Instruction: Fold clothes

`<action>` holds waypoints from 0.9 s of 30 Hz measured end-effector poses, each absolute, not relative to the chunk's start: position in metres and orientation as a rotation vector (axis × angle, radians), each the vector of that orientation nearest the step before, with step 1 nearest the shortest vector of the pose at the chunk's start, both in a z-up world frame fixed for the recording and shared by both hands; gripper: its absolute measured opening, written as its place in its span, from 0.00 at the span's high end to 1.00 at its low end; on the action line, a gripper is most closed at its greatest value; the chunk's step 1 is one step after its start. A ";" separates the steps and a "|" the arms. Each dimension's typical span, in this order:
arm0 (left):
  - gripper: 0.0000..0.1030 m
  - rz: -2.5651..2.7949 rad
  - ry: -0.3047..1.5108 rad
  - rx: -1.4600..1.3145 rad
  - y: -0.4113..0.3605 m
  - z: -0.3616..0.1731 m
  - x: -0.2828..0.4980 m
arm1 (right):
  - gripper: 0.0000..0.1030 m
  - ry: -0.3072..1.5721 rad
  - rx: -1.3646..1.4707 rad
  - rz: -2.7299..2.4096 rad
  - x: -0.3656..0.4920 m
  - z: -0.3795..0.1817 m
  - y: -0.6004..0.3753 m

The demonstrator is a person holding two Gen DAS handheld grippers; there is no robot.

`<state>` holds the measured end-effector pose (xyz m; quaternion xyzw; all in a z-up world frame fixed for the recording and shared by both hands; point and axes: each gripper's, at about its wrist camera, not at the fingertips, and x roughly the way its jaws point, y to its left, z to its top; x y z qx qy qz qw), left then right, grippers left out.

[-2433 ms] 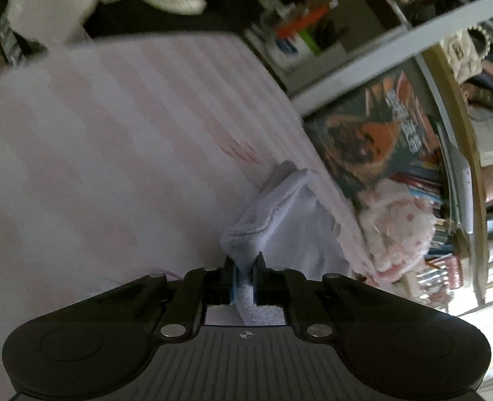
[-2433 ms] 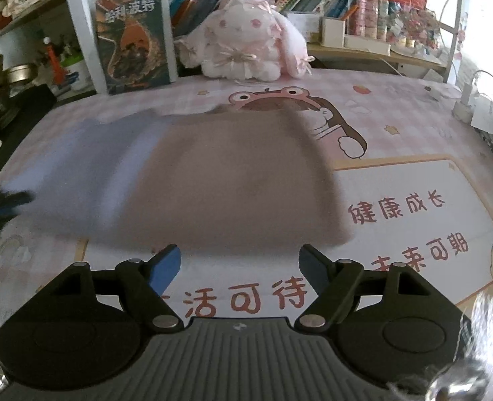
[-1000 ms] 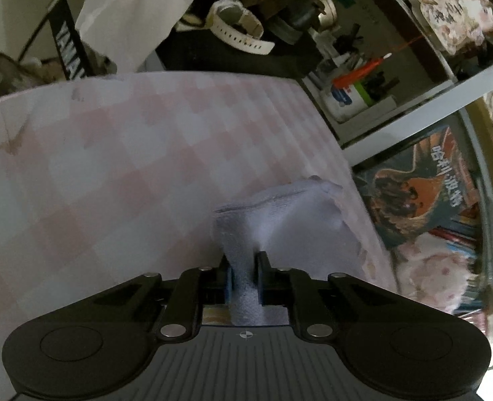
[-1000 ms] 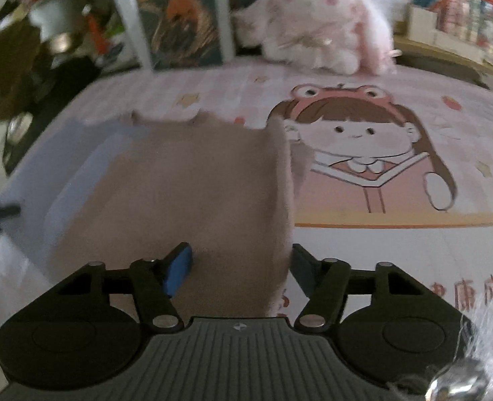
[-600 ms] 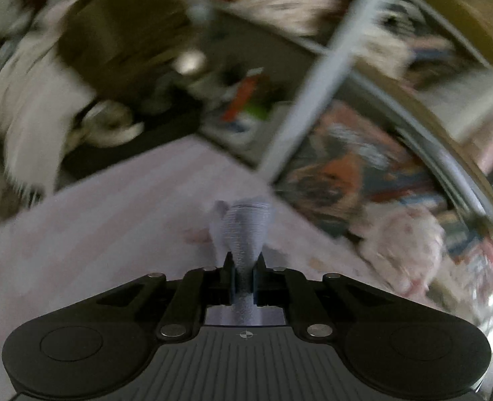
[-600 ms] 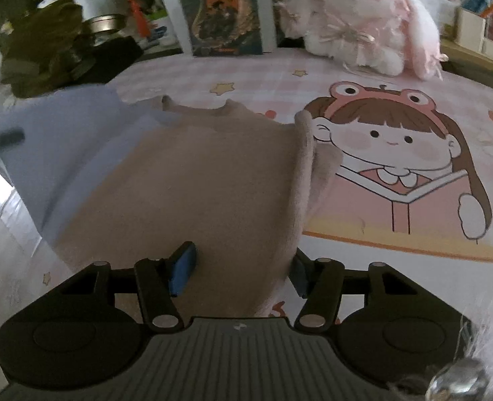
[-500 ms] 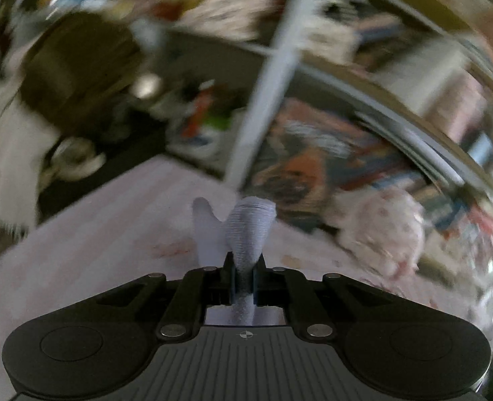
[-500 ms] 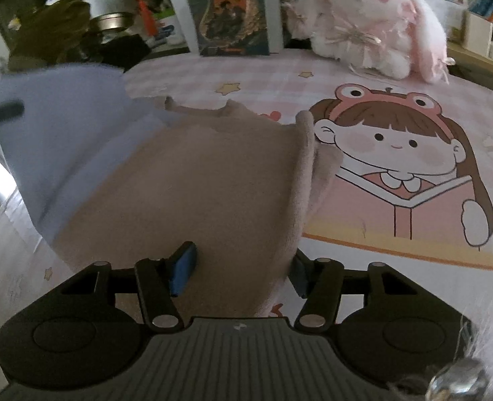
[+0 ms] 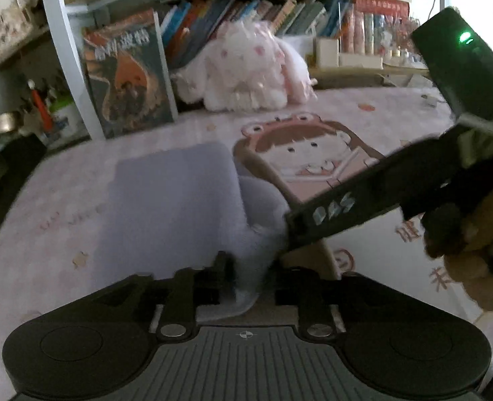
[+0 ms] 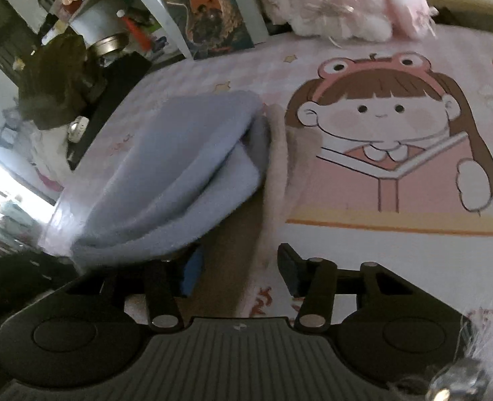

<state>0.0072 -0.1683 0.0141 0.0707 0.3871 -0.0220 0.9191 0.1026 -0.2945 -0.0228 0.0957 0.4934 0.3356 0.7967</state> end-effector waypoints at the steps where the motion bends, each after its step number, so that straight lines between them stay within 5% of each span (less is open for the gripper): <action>1: 0.69 -0.053 0.796 0.133 -0.167 0.014 0.006 | 0.54 1.064 0.219 0.726 0.102 -0.022 -0.299; 5: 0.57 -0.151 0.759 0.038 -0.158 0.032 -0.004 | 0.54 1.092 0.310 0.742 0.104 -0.019 -0.320; 13: 0.57 -0.065 0.631 -0.211 -0.101 0.061 -0.020 | 0.46 1.178 0.719 0.858 0.128 -0.017 -0.341; 21: 0.62 -0.009 0.766 -0.063 -0.102 0.019 -0.002 | 0.45 1.277 0.730 0.789 0.150 -0.041 -0.291; 24: 0.63 -0.029 0.790 -0.047 -0.104 0.013 -0.005 | 0.49 1.213 0.674 0.757 0.158 -0.040 -0.276; 27: 0.62 -0.050 0.814 -0.032 -0.106 0.007 -0.009 | 0.65 1.122 0.608 0.773 0.158 -0.031 -0.267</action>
